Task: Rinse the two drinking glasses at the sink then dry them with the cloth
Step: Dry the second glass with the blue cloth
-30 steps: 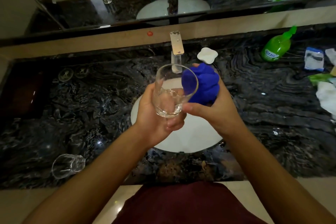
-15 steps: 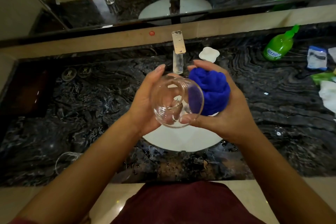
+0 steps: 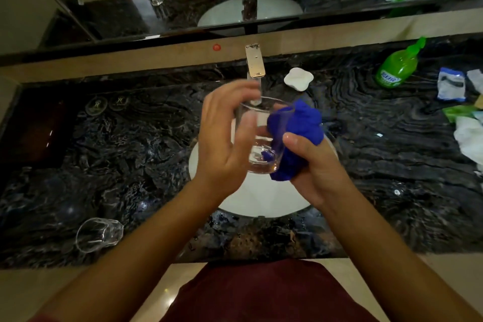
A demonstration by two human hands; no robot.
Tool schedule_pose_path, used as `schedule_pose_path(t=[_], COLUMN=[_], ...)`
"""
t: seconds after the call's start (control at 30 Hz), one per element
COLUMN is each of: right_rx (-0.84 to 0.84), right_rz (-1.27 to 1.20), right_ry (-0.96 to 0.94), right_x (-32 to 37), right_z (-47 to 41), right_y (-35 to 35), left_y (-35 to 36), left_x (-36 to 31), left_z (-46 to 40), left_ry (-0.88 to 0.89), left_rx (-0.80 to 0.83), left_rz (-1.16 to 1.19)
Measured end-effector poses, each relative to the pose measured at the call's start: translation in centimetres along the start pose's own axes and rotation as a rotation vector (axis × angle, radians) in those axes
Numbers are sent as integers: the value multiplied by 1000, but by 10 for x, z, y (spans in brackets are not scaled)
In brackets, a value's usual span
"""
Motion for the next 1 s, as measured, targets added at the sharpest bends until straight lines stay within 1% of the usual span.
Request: schedule_pose_path(t=[0.03, 0.07, 0.1, 0.13, 0.17, 0.23, 0.3, 0.37, 0.53, 0.6, 0.73, 0.8, 0.83, 0.87, 0.9, 0.97, 1.0], right_rx=[-21, -48, -69, -79, -68, -42, -26, 5, -2, -38, -152, -246, -274, -248, -172, 66, 183], right_rz=[7, 26, 60, 107, 169, 282, 365, 420, 395, 396, 364, 342, 368, 426, 505, 691, 789], right_ry=[41, 87, 127, 164, 192, 228, 193, 133, 71, 50, 36, 29, 5, -38, -98, -212, -240], right_x=[-4, -6, -7, -5, -3, 2, 10, 17, 31, 38, 48, 52, 57, 64, 72, 85, 86], right_z=[0, 0, 0, 0, -1, -3, -6, -7, -6, -8, -13, -17, -19, -23, -27, -32, -31], right_y=[-4, -7, -11, -14, -16, -19, -20, -14, -3, -3, -3, -7, -8, -6, 2, 27, 39], left_y=[2, 4, 4, 4, 6, 15, 23, 25, 21, 21, 27, 31, 34, 37, 39, 40, 39], left_x=[-3, -4, -2, 2, 11, 27, 33, 33, 28, 30, 47, 52, 53, 54, 56, 59, 60], left_z=[-2, -6, -10, -16, -22, -26, -24, -23, -27, -28, -22, -14, -9, -5, -1, 2, 3], left_ry=[69, 91, 57, -27, -148, -370, -475, -529, -564, -590, -792, -852, -869, -887, -898, -910, -916], left_rx=[11, 39, 79, 141, 224, 427, 571, 627, 607, 559, 365, 351, 363, 367, 363, 338, 320], left_rz=[-116, -205, -258, -277, -267, -240, -166, -54, 145, 258, 568, 618, 619, 599, 560, 460, 440])
Point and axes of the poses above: each hand's wrist, its own z-axis away from the middle knuckle, its own y-axis out of the palm, x = y × z, the point moved 9 cm from there along -z, towards the middle knuckle, and after that the axes turned 15 degrees about -y, right-handed, at the moved point
